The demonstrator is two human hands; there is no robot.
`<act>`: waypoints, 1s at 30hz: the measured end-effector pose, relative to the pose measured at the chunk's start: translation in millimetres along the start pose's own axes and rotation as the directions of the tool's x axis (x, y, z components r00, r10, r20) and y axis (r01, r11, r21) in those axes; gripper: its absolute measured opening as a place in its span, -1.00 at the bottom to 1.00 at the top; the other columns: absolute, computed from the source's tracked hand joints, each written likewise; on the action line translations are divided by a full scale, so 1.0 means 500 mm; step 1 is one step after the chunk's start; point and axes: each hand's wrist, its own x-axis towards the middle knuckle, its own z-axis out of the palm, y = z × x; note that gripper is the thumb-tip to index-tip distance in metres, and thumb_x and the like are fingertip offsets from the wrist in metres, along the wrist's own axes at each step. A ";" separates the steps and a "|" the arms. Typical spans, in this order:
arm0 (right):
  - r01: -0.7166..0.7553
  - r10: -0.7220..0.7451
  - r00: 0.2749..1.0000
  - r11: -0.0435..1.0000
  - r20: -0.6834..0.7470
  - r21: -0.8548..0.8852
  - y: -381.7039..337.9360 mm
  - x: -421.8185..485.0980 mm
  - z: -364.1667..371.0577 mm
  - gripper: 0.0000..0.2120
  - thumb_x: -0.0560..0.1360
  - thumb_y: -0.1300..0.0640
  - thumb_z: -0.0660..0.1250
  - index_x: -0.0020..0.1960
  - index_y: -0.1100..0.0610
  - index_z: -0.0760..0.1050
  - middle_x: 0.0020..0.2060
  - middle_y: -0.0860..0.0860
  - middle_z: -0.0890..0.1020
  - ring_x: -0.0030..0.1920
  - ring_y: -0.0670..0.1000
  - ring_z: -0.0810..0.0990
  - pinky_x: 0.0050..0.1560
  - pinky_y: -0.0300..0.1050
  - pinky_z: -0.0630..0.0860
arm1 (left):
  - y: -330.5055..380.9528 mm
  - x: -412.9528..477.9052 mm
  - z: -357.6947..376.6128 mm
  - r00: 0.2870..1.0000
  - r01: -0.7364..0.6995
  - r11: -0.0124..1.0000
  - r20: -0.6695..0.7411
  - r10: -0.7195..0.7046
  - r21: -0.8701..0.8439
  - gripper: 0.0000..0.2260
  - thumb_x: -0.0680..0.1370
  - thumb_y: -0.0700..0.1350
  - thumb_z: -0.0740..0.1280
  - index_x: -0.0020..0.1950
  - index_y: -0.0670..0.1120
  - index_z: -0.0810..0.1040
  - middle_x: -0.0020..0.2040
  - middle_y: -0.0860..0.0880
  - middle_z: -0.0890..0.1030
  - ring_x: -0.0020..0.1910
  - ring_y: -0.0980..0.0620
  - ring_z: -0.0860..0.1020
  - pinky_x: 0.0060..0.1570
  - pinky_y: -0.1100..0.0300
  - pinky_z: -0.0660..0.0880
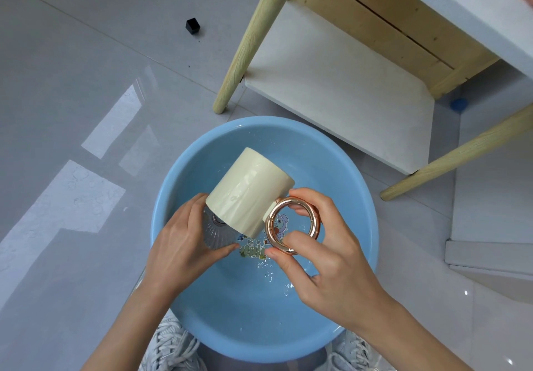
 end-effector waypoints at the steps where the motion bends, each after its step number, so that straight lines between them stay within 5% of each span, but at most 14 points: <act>1: 0.006 -0.006 1.000 1.000 0.005 -0.010 0.000 0.000 -0.001 -0.73 0.52 0.09 0.38 -0.28 0.24 0.52 0.20 0.28 0.46 0.09 0.14 0.51 0.11 -0.11 0.46 | 0.000 0.000 0.000 1.000 -0.003 1.000 0.003 0.003 -0.004 -0.12 0.10 0.12 0.63 0.28 -0.14 0.32 0.15 -0.13 0.59 0.06 0.01 0.43 -0.17 0.06 0.56; 12: 0.052 -0.050 0.998 0.997 0.044 -0.060 0.004 0.000 -0.003 -0.72 0.53 0.09 0.37 -0.27 0.24 0.50 0.20 0.29 0.47 0.09 0.16 0.51 0.05 -0.03 0.49 | -0.007 -0.001 0.005 0.999 -0.020 1.000 0.025 0.020 -0.001 -0.16 0.14 0.13 0.61 0.28 -0.17 0.36 0.18 -0.12 0.57 0.05 -0.15 0.59 -0.10 0.04 0.56; 22: 0.118 -0.111 0.991 0.987 0.070 -0.108 0.026 0.004 -0.018 -0.69 0.56 0.02 0.31 -0.24 0.22 0.55 0.21 0.28 0.47 0.09 0.16 0.54 0.01 0.00 0.50 | -0.005 -0.001 0.005 1.000 0.008 1.000 0.006 -0.008 -0.008 -0.16 0.12 0.15 0.62 0.27 -0.09 0.35 0.19 -0.05 0.56 0.09 0.00 0.48 -0.09 0.10 0.55; 30: -0.052 0.051 0.999 0.994 0.010 0.100 0.080 0.008 -0.006 -0.71 0.50 0.01 0.38 -0.27 0.20 0.57 0.14 0.16 0.47 0.08 0.07 0.54 0.09 -0.05 0.49 | -0.004 -0.004 0.006 0.999 0.027 0.999 0.023 -0.027 0.018 -0.20 0.16 0.18 0.58 0.27 -0.12 0.41 0.21 -0.02 0.55 0.12 -0.02 0.50 -0.05 0.11 0.53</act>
